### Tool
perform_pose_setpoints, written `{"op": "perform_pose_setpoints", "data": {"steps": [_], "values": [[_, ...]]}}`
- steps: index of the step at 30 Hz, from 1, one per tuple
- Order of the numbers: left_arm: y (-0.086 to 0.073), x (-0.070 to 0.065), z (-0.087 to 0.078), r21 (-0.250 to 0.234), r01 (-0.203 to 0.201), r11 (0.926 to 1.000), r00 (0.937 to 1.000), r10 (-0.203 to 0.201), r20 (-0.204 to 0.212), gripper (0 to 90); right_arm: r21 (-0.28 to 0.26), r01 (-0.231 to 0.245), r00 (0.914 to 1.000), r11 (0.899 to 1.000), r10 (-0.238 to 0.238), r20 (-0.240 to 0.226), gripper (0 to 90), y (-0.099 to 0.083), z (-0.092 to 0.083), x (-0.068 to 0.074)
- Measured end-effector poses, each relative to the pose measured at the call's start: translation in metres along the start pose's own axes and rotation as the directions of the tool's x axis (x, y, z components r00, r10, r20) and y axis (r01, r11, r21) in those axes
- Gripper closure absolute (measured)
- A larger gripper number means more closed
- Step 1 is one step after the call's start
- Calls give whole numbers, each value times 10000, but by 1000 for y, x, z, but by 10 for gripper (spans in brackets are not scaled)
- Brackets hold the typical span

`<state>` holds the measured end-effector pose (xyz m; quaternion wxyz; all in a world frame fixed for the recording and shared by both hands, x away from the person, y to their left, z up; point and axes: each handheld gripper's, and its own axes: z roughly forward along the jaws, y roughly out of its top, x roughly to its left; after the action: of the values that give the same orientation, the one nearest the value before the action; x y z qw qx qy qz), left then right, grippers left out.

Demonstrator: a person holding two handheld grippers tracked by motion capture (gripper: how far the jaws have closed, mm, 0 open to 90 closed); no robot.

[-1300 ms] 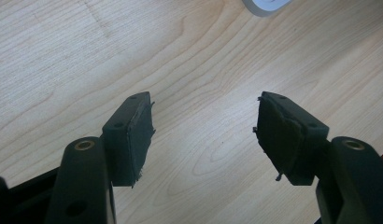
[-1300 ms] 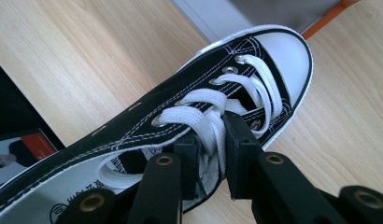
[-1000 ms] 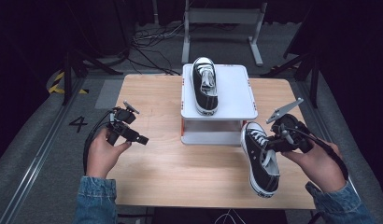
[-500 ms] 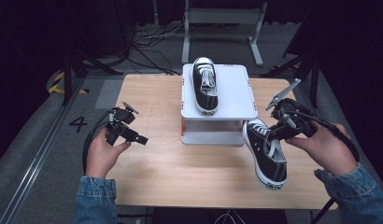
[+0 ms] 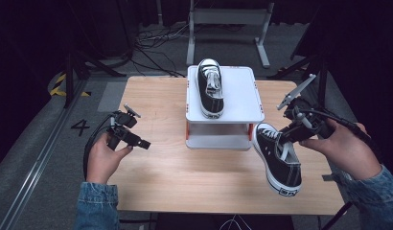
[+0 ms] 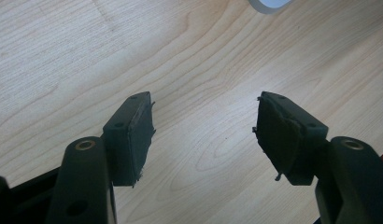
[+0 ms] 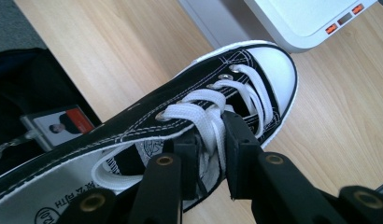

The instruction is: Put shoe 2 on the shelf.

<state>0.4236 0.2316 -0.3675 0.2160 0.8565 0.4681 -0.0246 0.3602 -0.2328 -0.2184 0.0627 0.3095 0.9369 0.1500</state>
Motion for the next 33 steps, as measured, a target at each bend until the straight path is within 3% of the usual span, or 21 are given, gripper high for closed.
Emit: {"op": "perform_pose_setpoints", "data": {"steps": [7,18,24,33], "values": [[2,-1,0,22,-42,10000,10000,42,36,372,-389,57,10000,9992,-59,-40,780,1,-23,4],[0,3,-1,-36,64,10000,9999,-64,100,372,-856,342,9987,9957,-307,418,779,23,-49,6],[-1,3,-2,-77,24,10000,10000,-24,81,372,-971,354,9987,9946,-318,389,779,41,-48,-1],[-13,6,-6,-131,289,9995,9996,-289,22,372,-899,225,9943,9957,-129,1054,779,77,-38,-23]]}}
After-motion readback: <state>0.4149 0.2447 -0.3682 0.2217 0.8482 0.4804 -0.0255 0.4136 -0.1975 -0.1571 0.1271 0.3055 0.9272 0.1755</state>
